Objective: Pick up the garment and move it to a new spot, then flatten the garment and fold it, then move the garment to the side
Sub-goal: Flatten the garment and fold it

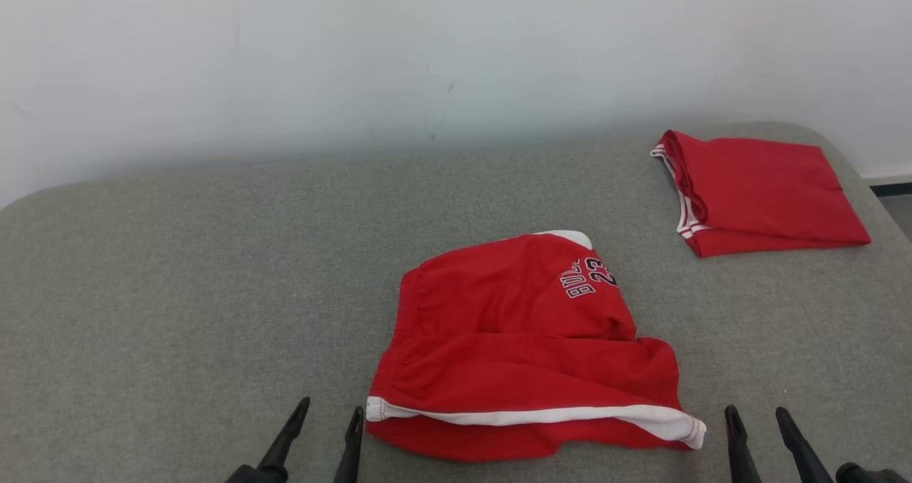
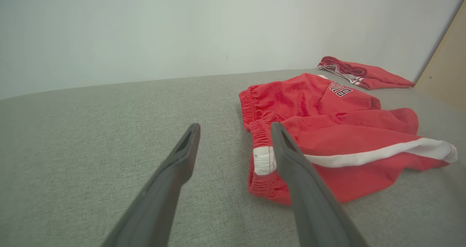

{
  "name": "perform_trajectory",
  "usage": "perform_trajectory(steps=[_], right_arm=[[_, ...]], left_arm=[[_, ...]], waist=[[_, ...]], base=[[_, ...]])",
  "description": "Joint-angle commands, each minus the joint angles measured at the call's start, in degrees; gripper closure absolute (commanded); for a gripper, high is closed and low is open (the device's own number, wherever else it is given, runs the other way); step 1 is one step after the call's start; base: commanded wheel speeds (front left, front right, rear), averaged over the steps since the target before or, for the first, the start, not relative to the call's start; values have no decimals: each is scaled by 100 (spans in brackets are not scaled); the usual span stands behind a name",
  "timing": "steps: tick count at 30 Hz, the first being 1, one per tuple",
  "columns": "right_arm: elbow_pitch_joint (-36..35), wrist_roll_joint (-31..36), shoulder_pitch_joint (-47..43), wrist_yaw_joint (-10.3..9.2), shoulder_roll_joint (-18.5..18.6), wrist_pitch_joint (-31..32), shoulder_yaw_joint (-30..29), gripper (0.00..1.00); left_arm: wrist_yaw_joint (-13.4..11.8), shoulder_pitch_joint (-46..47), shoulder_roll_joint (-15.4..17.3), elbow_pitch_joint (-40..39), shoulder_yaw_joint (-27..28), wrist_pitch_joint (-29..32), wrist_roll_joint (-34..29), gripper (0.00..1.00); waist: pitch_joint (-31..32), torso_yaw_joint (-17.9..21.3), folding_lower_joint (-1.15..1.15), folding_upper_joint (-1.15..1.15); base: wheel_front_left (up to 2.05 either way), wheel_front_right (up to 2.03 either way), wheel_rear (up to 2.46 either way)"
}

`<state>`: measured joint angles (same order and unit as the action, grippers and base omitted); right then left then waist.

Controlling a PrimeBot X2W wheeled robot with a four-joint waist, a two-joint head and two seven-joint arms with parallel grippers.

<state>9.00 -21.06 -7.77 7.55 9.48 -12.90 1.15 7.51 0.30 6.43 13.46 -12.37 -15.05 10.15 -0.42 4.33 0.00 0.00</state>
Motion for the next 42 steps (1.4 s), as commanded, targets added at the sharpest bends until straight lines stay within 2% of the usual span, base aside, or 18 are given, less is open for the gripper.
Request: perform_trajectory(steps=[1,9,21,29,37,38,39,40,41,42], right_arm=[[93,-30,43,-16,54,11,18,0],[1036,-170,396,-16,170,18,275,0],[2450,-505,1249,-16,186,-150,1006,0],[2759,-667,1607,-16,221,-226,1324,0],[2711,-708,1670,-16,253,-231,1346,0],[2697,-720,1674,-16,245,-231,1362,0],[2697,-720,1674,-16,245,-231,1362,0],[2695,-739,1674,-16,239,-232,1388,76],[2682,-750,1680,-16,242,-232,1418,100],[2675,-761,1682,-16,244,-231,1439,100]], left_arm=[[-8,70,42,75,-66,-16,56,0],[-8,323,233,569,-515,-16,243,0],[-9,949,529,1114,-1183,-17,564,0],[-9,1218,649,1084,-1533,-16,712,0],[-9,1312,689,1311,-1752,-16,999,0],[-8,1327,697,1341,-1788,-16,1055,5],[-8,1327,697,1341,-1788,-16,1055,5],[-8,1350,708,1370,-1807,-16,1107,63],[-8,1377,718,1379,-1843,-16,1142,100],[-8,1403,716,1374,-1869,-16,1181,100]], waist=[[-38,58,0,0],[-213,122,0,0],[-443,48,0,0],[-548,34,0,0],[-594,47,0,0],[-595,55,0,0],[-595,55,0,0],[-598,61,0,0],[-600,67,0,0],[-600,70,0,0]], base=[[0,0,0],[0,0,0],[0,0,0],[0,0,0],[0,0,0],[0,0,0],[0,0,0],[0,0,0],[0,0,0],[0,0,0]])
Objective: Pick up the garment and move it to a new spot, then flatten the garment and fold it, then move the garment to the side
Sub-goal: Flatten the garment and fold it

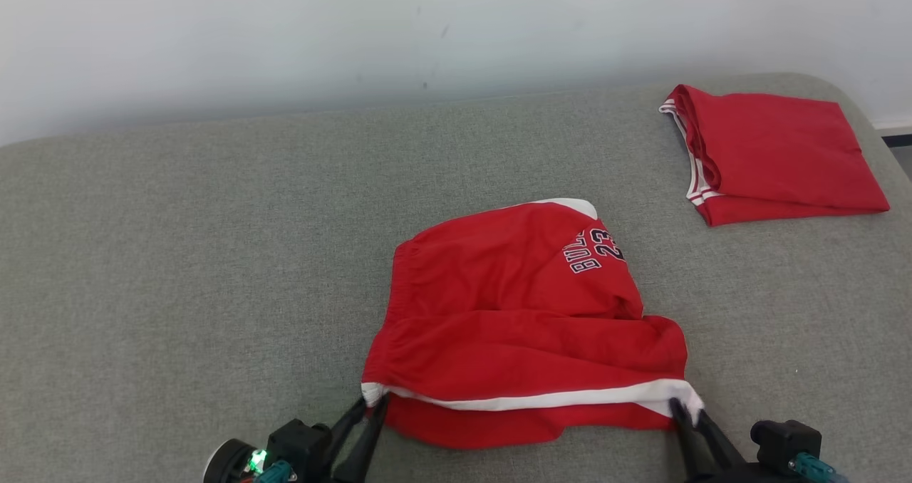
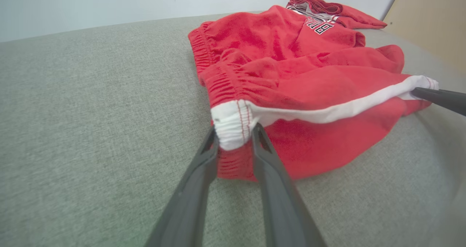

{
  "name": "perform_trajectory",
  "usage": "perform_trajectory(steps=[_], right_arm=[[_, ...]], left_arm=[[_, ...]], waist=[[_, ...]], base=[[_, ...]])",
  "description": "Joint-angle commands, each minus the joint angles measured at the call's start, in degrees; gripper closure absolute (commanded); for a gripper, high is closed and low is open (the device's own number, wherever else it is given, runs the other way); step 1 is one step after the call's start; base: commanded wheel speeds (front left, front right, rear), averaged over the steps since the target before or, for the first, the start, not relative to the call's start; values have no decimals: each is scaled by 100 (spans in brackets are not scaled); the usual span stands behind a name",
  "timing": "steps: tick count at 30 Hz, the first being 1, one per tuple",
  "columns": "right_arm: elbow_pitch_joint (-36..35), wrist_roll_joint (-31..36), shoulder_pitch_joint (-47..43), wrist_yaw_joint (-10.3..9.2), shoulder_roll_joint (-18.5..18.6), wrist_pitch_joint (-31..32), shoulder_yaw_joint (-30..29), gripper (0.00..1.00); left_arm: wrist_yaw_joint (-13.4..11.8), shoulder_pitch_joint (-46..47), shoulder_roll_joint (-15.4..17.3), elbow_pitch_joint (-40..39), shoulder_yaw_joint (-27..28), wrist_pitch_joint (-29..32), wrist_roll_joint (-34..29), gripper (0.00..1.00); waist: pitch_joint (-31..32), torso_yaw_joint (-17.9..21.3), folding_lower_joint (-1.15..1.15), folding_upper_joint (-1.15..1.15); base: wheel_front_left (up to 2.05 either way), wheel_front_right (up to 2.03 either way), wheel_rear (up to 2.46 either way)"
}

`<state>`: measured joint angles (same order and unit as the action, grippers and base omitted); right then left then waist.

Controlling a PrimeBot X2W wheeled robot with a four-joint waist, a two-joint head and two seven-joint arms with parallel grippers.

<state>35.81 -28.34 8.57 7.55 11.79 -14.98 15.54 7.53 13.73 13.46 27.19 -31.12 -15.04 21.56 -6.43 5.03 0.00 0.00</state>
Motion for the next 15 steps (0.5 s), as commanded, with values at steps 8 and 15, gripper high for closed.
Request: perform_trajectory(steps=[8,15], right_arm=[[-815,63,-317,-16,96,-24,-99,100],[-1460,111,195,-16,332,-24,105,100]], left_arm=[[-11,-217,-16,-533,187,-18,199,100],[-11,216,241,-936,319,-10,206,100]], waist=[[63,-59,0,0],[97,-78,0,0]], base=[[0,0,0],[0,0,0]])
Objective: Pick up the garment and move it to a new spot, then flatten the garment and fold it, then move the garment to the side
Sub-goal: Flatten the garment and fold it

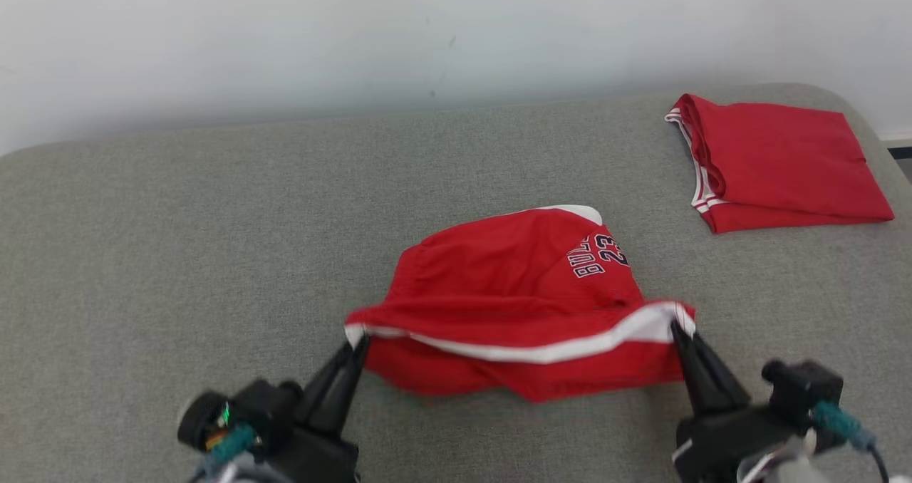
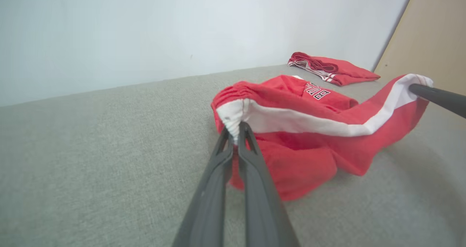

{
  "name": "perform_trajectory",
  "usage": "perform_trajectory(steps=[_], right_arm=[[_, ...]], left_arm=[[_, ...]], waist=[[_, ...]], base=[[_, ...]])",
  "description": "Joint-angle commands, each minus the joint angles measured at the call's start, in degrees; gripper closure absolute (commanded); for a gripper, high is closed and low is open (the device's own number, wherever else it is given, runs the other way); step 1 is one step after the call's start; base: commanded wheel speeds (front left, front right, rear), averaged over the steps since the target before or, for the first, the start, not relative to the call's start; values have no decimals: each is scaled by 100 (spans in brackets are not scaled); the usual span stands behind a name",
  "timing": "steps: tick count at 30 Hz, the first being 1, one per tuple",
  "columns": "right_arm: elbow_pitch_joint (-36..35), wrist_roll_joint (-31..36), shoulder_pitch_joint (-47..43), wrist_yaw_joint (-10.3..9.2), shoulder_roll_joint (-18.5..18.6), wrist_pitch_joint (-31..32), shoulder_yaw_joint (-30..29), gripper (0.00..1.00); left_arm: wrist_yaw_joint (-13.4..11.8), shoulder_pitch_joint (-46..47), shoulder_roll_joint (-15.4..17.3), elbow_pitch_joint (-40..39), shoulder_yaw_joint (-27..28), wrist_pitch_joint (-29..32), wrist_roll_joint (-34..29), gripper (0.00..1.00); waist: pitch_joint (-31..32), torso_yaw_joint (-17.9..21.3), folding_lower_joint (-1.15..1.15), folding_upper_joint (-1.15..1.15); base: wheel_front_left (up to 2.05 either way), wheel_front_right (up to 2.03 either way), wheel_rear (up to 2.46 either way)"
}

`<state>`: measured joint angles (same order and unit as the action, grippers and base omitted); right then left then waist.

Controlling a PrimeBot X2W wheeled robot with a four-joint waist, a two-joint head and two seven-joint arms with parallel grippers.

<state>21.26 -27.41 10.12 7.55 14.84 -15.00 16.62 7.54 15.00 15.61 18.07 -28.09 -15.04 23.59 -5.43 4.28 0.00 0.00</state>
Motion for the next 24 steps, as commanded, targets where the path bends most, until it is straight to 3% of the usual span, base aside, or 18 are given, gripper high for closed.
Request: perform_trajectory(steps=[1,6,13,23,24], right_arm=[[-34,-41,179,-16,64,-22,32,100],[-104,-228,1271,-16,264,160,232,100],[153,-688,3444,-16,372,612,320,100],[1096,-1390,6789,-16,255,1373,282,100],[1096,-1390,6789,-16,255,1373,282,100]], left_arm=[[-13,240,95,-62,4,27,1,100],[-12,1437,495,-325,-81,344,192,100],[-12,3737,978,-399,-241,967,781,100],[-12,6984,1046,550,-548,1348,1483,100],[-12,6984,1046,550,-548,1348,1483,100]], waist=[[-14,-15,0,0],[-274,-67,0,0],[-1190,-87,0,0],[-2538,-85,0,0],[-2538,-85,0,0]], base=[[0,0,0],[0,0,0],[0,0,0],[0,0,0],[0,0,0]])
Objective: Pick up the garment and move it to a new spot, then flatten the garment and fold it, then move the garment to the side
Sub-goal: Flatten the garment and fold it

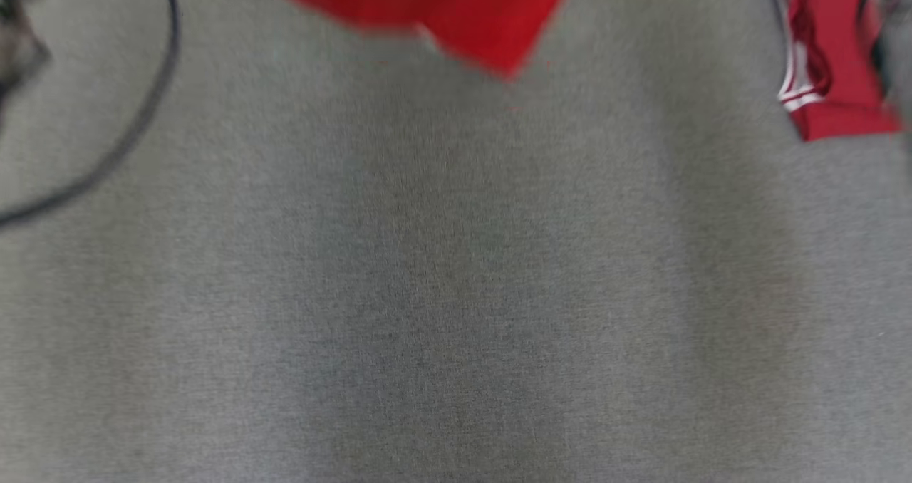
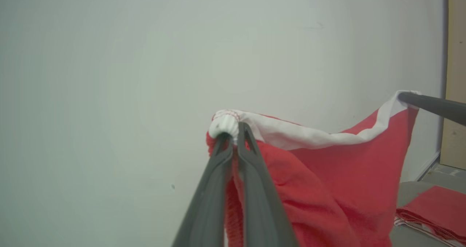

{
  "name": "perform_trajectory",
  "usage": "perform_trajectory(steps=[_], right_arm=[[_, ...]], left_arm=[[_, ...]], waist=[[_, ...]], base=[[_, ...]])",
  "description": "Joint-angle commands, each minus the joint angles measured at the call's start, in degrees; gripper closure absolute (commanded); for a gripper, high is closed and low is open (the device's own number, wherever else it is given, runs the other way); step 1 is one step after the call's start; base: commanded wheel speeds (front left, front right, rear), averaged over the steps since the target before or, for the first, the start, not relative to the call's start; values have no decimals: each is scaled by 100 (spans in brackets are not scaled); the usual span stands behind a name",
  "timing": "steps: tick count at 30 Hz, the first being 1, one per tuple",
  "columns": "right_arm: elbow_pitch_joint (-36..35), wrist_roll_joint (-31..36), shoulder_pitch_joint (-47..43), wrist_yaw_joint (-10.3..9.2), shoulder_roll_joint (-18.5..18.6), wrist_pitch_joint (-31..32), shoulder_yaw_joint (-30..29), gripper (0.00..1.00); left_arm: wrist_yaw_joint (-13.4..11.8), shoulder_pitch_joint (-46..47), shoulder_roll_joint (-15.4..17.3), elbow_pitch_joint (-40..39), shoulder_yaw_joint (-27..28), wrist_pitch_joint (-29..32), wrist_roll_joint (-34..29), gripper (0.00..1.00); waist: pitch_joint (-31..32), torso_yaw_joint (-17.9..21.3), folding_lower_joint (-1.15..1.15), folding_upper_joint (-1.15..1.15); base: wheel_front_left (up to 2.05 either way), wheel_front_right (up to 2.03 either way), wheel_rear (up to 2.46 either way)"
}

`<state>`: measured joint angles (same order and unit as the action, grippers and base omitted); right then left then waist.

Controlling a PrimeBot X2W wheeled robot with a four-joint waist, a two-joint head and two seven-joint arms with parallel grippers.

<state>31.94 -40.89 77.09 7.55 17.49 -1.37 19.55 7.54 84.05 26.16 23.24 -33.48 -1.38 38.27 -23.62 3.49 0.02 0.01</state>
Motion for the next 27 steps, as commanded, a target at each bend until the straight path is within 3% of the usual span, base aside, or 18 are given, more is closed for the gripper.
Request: perform_trajectory(steps=[1,8,13,19,27], right_arm=[[168,-78,373,-16,-16,66,-20,100],[962,-57,1943,-16,17,82,120,100],[1367,-69,2494,-16,32,-39,324,100],[1545,-235,2502,-16,78,-244,663,100],[1600,-477,1908,-16,134,-581,1171,100]], left_arm=[[-12,325,-25,172,-36,-41,77,100],[-12,1721,-68,1004,-419,-276,333,100],[-12,2243,-114,1436,-738,-493,560,100],[-12,2321,-107,1724,-1109,-826,949,100],[-12,1610,-50,1637,-1472,-1130,1572,100]], waist=[[-808,-8,-2,-1],[-1240,17,-2,-1],[-1412,-26,-2,-1],[-1516,-65,-2,-1],[-1323,-33,-2,-1]], base=[[0,0,0],[0,0,0],[0,0,0],[0,0,0],[0,0,0]])
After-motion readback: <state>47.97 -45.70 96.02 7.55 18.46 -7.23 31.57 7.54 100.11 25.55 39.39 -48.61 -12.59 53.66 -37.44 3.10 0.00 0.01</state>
